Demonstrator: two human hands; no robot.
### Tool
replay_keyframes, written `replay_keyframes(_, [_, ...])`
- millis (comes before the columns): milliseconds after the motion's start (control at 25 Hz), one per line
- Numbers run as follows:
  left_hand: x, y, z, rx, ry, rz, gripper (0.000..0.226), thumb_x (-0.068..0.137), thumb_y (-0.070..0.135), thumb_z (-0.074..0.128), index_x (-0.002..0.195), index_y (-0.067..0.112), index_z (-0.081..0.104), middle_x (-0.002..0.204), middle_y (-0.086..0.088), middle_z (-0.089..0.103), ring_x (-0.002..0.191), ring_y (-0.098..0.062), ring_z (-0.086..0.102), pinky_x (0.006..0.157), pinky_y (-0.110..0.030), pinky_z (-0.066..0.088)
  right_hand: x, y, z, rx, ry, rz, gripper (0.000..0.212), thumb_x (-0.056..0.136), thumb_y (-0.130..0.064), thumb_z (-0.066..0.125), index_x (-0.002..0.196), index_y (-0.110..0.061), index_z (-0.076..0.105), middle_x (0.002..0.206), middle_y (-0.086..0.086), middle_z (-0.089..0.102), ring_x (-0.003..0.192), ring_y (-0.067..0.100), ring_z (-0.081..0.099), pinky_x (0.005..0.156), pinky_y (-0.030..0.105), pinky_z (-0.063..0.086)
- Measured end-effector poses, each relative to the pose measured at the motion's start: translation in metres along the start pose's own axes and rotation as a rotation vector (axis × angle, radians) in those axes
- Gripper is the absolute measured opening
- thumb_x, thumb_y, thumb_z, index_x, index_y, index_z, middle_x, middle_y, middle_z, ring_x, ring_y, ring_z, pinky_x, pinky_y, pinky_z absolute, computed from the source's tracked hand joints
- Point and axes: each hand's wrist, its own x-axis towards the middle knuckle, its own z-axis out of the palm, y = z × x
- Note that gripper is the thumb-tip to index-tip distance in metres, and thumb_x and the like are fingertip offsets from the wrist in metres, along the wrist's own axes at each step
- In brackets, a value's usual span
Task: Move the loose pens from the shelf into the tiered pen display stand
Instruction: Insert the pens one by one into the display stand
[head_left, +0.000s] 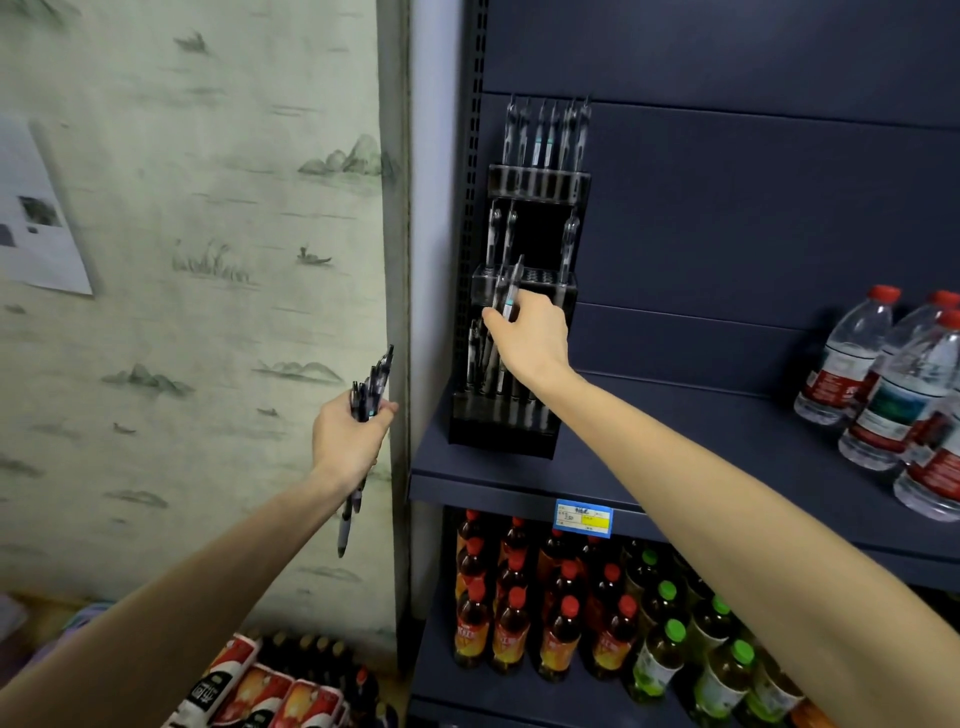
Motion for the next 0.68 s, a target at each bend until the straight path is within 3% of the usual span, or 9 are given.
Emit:
replay_keyframes(160, [0.0,-0.001,-0.003,0.004,0.013,-0.008,0.021,0.09,0.022,0.073,0.072,0.022,0.061,0.049,0.002,0.05,0.043,-0.022,0.044,0.049,-0.03,0.042,0.006,-0.007,-0.005,-0.002,0.022,0.016,0.037,0.097,-0.024,0.063,0.067,-0.018,0.043,0.059,0.0,0.057,0.057,0.024,0.066,0.061,0.04,0.057])
replay_keyframes(360, [0.002,0.008,-0.002,-0.041,0.004,-0.006,0.015,0.091,0.019,0.072,0.08,0.015,0.064,0.052,-0.001,0.051,0.047,-0.022,0.044,0.048,-0.03,0.04,0.02,-0.017,-0.019,0.108,-0.084,0.111,0.024,0.098,-0.023,0.067,0.084,-0.009,0.053,0.069,0.01,0.065,0.058,0.024,0.071,0.055,0.038,0.06])
replay_keyframes(440, [0.004,0.011,0.001,-0.051,0.0,0.001,0.014,0.092,0.019,0.072,0.086,0.008,0.065,0.053,-0.002,0.05,0.047,-0.022,0.044,0.047,-0.03,0.04,0.023,-0.021,-0.024,0.149,-0.168,0.161,0.026,0.1,-0.022,0.065,0.084,-0.01,0.049,0.067,0.008,0.062,0.059,0.026,0.07,0.055,0.037,0.058])
replay_keyframes(560, [0.003,0.012,0.006,-0.047,-0.01,0.013,0.014,0.091,0.021,0.072,0.085,0.009,0.067,0.053,-0.001,0.051,0.046,-0.022,0.046,0.047,-0.031,0.041,0.024,-0.025,-0.025,0.113,-0.195,0.116,0.025,0.1,-0.022,0.064,0.085,-0.008,0.049,0.069,0.009,0.063,0.041,0.011,0.061,0.04,0.023,0.047])
replay_keyframes(680, [0.001,0.013,0.007,-0.042,-0.024,0.013,0.014,0.092,0.02,0.072,0.082,0.013,0.065,0.055,-0.001,0.051,0.048,-0.022,0.046,0.048,-0.031,0.041,0.032,-0.025,-0.026,0.121,-0.15,0.09,0.019,0.1,-0.023,0.065,0.095,-0.005,0.059,0.076,0.012,0.066,0.038,0.007,0.059,0.039,0.02,0.045])
